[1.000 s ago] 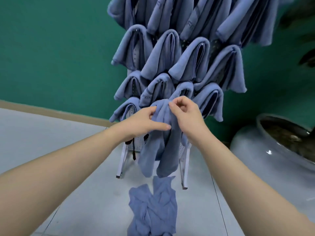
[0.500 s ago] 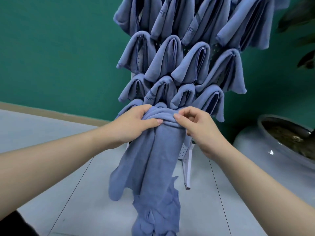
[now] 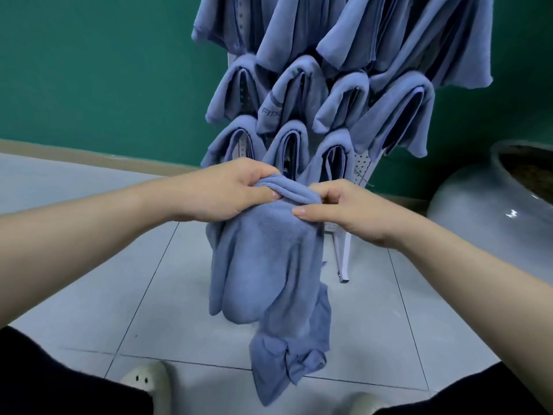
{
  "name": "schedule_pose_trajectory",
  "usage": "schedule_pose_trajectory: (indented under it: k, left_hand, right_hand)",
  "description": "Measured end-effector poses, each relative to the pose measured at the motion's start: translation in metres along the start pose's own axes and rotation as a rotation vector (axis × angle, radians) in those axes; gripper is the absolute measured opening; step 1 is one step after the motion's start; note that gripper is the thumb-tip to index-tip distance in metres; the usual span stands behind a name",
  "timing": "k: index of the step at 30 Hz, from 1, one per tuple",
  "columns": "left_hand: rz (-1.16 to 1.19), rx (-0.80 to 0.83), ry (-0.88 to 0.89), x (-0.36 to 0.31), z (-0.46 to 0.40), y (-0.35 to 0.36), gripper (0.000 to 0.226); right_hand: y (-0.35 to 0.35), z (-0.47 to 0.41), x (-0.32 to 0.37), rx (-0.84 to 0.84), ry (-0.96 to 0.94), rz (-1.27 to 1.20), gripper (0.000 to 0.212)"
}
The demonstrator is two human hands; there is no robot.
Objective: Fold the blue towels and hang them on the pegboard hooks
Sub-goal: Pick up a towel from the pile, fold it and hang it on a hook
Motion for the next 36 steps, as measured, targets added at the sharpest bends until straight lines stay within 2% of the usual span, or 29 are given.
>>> schedule_pose_trajectory:
  k: [2,5,7,10,14,17,18,20,24,27,31,33,36]
  left_hand:
    - [-0.001,0.041,-0.031,0.002,-0.004,0.001,0.024]
    - [-0.142,0.090,-0.100,0.007,-0.010,0.002,0.065]
    - [-0.275,0.132,-0.109,0.010,-0.012,0.006,0.061]
    - [-0.364,0.151,-0.042,0.014,-0.013,0.006,0.046]
    - [-0.289,0.252,-0.008,0.023,-0.011,0.006,0.015]
    - [-0.242,0.300,-0.009,0.027,-0.008,0.013,0.003]
    - [-0.250,0.295,-0.006,0.027,-0.008,0.017,0.002]
    - [-0.264,0.270,-0.004,0.027,-0.009,0.020,0.002]
    - [-0.228,0.286,-0.055,0.021,-0.007,0.021,0.021]
    - [-0.228,0.283,-0.112,0.018,-0.005,0.022,0.033]
    - [-0.260,0.250,-0.130,0.016,-0.005,0.026,0.028]
    - [-0.224,0.248,-0.123,0.015,-0.004,0.028,0.029]
    - [-0.135,0.230,-0.119,0.016,-0.003,0.033,0.029]
  right_hand:
    - [-0.001,-0.003,-0.005,0.016,-0.017,-0.082,0.035]
    - [0.008,-0.006,-0.009,0.076,-0.002,-0.275,0.033]
    - [0.014,-0.007,-0.013,0.091,0.058,-0.374,0.031]
    - [0.015,-0.007,-0.017,0.114,0.138,-0.386,0.030]
    - [0.017,-0.004,-0.021,0.209,0.207,-0.045,0.043]
    - [0.021,-0.001,-0.029,0.259,0.302,0.165,0.020]
    - [0.022,0.000,-0.031,0.286,0.323,0.180,0.009]
    - [0.022,0.003,-0.031,0.287,0.344,0.171,0.004]
    - [0.020,0.001,-0.031,0.237,0.338,0.012,0.022]
    - [0.019,0.002,-0.025,0.199,0.315,-0.118,0.024]
    - [0.018,0.007,-0.016,0.246,0.276,0.005,0.027]
    - [0.018,0.007,-0.015,0.220,0.251,0.039,0.022]
    - [0.020,0.006,-0.017,0.172,0.218,-0.004,0.027]
Point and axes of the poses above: each hand's wrist, its own z-axis away from the middle knuckle, its own y-axis out of the palm, x = y × z, the point moved 2 cm from there along -z, towards the middle knuckle, and after that the axes turned 4 degrees about -z, right-handed, at the moved point
